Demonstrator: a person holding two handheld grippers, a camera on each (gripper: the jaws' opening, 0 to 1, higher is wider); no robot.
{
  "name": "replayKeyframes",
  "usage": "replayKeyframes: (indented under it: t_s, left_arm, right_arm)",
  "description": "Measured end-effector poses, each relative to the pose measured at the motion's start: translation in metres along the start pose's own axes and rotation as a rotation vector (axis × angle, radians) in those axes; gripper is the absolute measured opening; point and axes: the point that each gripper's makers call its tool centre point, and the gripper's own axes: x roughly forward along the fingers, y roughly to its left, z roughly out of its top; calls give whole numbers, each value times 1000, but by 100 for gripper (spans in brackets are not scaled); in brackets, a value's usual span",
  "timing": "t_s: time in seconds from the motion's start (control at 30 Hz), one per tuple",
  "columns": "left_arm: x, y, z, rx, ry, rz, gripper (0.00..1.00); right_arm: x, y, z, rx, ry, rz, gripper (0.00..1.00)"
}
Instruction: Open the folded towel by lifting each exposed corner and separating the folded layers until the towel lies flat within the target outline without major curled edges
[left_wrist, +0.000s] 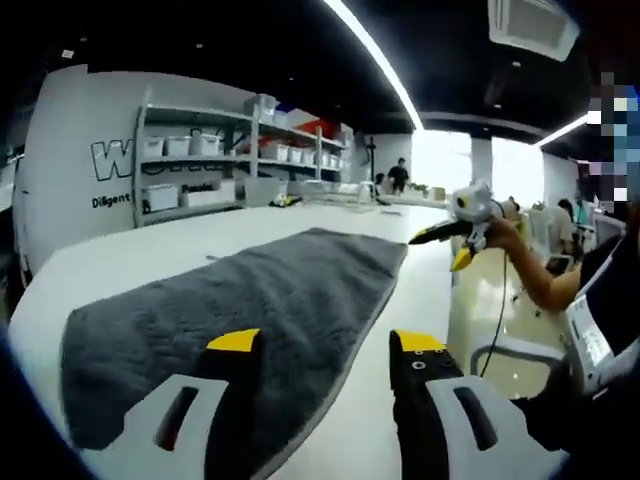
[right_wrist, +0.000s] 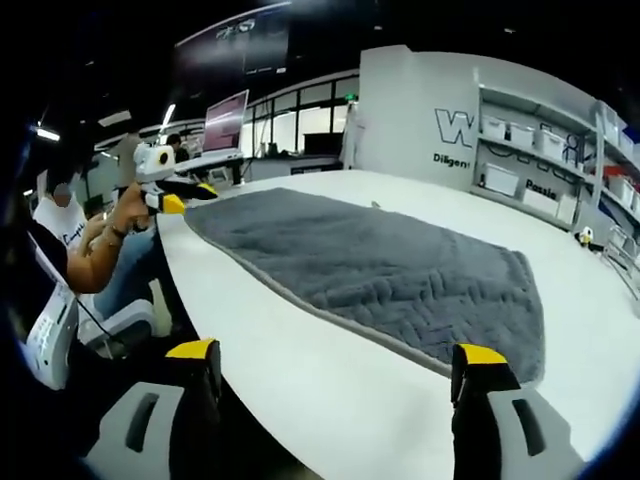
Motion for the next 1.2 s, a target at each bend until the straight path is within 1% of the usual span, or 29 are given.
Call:
replayKeyframes:
  t_s: [0.03, 0.07, 0.13, 0.23, 0.3, 0.37, 0.47, 0.5, 0.57, 0.63, 0.67, 0.7, 0.73, 0.77, 0.83, 0.9, 0.93, 0.97, 1.0, 1.07, 1.1, 1.13, 1.2]
  left_arm:
    - [-5, 6, 0, 7, -7, 29, 65]
    - [-9, 9, 0, 16, -15, 44, 70]
    - [-16, 16, 0, 6, -34, 74, 81]
    - [-26, 26, -1, -8, -54, 105, 88]
    - [-29, 28, -4, -8, -52, 113, 91]
    - [-34, 33, -7, -1, -41, 144, 98]
    - [-41, 37, -12, 45, -17, 172, 99]
    - [-45, 37, -14, 45, -14, 174, 99]
    - [-50, 40, -14, 33, -26, 184, 99]
    - [-54, 42, -14, 22, -38, 192, 99]
    - [-56, 44, -14, 17, -40, 196, 99]
    - [-57, 45, -15, 14, -40, 201, 99]
    - [-58, 46, -16, 12, -37, 205, 99]
    - [-60, 47, -18, 12, -32, 215, 99]
    - [-63, 51, -21, 8, -24, 224, 99]
    - [-66, 51, -23, 3, -15, 226, 99]
    - [-66, 52, -24, 0, -12, 230, 99]
    - [-67, 52, -25, 1, -9, 235, 99]
    - [-68, 53, -25, 2, -6, 240, 99]
    - [-70, 54, -26, -1, -5, 248, 99]
    - [-71, 54, -27, -3, -7, 252, 99]
    - [-71, 55, -27, -7, -9, 254, 99]
    - [-72, 55, -28, -11, -8, 254, 99]
  right_arm:
    - [-1, -3, 0, 1, 0, -6, 97]
    - [-1, -7, 0, 5, 2, -13, 97]
    - [-1, -13, 0, 9, 10, -24, 96]
    - [-2, -20, -3, 12, 27, -36, 96]
    - [-3, -24, -3, 17, 31, -44, 96]
    - [-5, -30, -3, 29, 29, -53, 96]
    - [-8, -39, -3, 40, 34, -63, 95]
    - [-9, -43, -3, 45, 38, -69, 94]
    - [-10, -50, -4, 48, 44, -83, 92]
    - [-13, -63, -3, 63, 43, -120, 91]
    - [-14, -68, -3, 64, 38, -137, 88]
    - [-17, -81, -2, 72, 29, -184, 84]
    - [-17, -84, -3, 75, 28, -195, 79]
    - [-20, -95, -4, 73, 37, -229, 72]
    - [-23, -113, -5, 86, 42, -273, 62]
    - [-22, -128, -3, 99, 36, -288, 50]
    - [-21, -132, -3, 101, 35, -290, 43]
    - [-20, -137, -3, 106, 37, -293, 33]
    - [-18, -141, -4, 110, 43, -297, 28]
    - [-15, -147, -9, 110, 74, -299, 25]
    - [-13, -149, -16, 105, 112, -295, 25]
    - [-11, -151, -17, 98, 122, -294, 24]
    - [-6, -154, -23, 100, 143, -283, 17]
